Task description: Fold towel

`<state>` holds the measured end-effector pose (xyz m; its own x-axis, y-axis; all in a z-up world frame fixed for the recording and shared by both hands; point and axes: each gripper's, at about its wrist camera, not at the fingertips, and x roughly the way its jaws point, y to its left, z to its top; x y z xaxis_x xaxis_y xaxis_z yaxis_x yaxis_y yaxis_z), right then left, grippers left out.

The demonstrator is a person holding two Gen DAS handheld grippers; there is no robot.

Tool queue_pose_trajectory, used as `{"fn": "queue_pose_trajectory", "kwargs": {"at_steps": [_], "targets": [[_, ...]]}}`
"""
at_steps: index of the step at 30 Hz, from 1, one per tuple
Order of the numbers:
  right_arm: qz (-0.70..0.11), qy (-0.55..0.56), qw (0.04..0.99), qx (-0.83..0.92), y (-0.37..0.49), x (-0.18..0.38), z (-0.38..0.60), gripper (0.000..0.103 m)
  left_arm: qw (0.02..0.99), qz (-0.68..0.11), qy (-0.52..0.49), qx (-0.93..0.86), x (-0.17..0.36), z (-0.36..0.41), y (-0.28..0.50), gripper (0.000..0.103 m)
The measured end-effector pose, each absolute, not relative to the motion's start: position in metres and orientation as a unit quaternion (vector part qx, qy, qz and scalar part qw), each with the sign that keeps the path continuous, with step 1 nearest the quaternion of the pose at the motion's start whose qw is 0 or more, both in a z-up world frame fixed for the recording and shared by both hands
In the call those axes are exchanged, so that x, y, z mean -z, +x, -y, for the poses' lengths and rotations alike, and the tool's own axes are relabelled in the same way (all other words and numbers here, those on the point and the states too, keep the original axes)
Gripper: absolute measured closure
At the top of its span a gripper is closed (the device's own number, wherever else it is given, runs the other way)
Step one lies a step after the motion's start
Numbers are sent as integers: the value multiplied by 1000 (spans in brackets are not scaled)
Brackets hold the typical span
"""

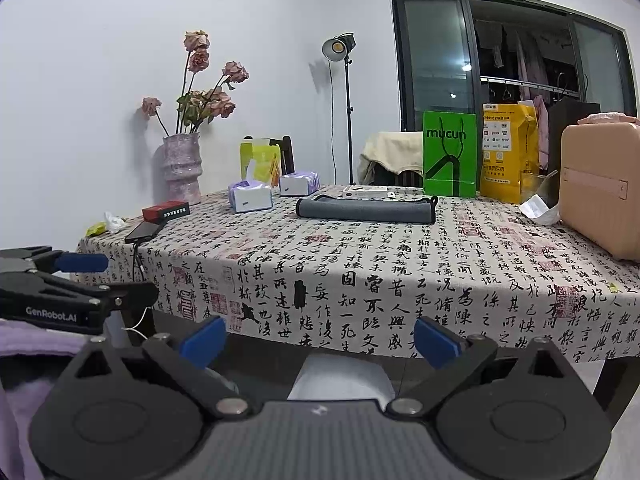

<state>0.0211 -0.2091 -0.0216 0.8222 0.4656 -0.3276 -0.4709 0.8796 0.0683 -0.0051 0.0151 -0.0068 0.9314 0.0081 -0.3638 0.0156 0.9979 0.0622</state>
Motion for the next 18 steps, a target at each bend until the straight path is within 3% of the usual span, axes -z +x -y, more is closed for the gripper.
{"fn": "queue_pose_trajectory", "kwargs": {"at_steps": [18], "targets": [[-168,-9,954,-247,21,21,210,2,983,-183,35,1,3,-15,-5,0]]}}
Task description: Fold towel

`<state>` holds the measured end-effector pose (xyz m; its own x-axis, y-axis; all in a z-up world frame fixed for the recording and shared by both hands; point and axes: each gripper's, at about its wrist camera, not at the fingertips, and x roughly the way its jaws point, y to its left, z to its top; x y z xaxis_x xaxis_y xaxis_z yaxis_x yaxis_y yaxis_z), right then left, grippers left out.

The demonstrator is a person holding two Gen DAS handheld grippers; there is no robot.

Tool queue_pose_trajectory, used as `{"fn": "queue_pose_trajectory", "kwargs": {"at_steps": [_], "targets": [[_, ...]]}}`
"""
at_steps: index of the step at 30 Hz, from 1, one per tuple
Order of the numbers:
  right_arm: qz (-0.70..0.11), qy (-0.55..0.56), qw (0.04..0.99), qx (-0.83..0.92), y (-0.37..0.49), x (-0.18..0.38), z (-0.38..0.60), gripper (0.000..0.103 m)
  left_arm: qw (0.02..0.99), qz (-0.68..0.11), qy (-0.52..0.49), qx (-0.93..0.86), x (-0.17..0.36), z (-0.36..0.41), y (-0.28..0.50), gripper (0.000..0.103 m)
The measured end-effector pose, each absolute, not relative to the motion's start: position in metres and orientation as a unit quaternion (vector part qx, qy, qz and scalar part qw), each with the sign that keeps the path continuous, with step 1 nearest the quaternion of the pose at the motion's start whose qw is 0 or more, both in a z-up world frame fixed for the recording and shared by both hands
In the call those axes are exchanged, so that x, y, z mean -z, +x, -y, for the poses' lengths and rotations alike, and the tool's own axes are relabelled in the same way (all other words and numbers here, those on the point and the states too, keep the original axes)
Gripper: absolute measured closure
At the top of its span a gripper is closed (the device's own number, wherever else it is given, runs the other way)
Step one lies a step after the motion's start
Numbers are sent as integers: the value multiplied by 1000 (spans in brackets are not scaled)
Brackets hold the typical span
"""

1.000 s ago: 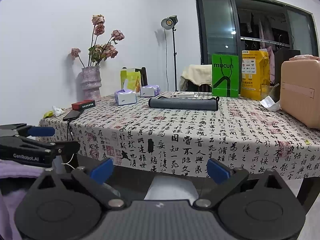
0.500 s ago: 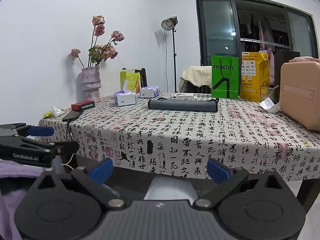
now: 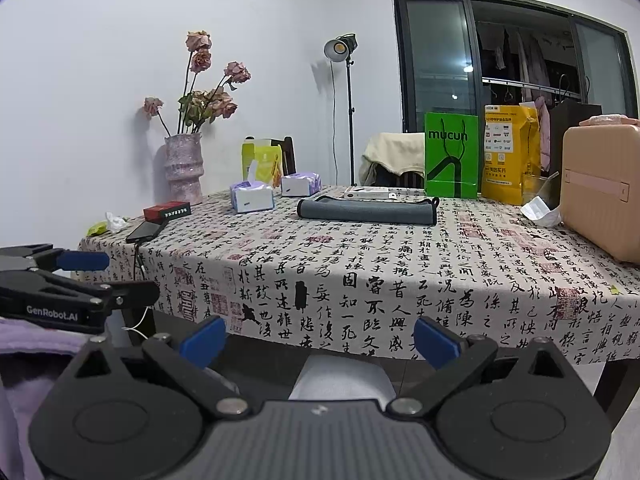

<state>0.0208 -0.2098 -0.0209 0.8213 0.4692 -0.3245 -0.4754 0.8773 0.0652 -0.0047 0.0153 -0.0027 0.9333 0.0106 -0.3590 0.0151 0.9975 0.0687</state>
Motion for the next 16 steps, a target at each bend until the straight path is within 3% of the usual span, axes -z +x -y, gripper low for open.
{"fn": "queue_pose_trajectory", "kwargs": {"at_steps": [16], "targets": [[-168,-9,954,-248,21,21,210,2,983,-180,39,2,5,-14,-7,0]]}}
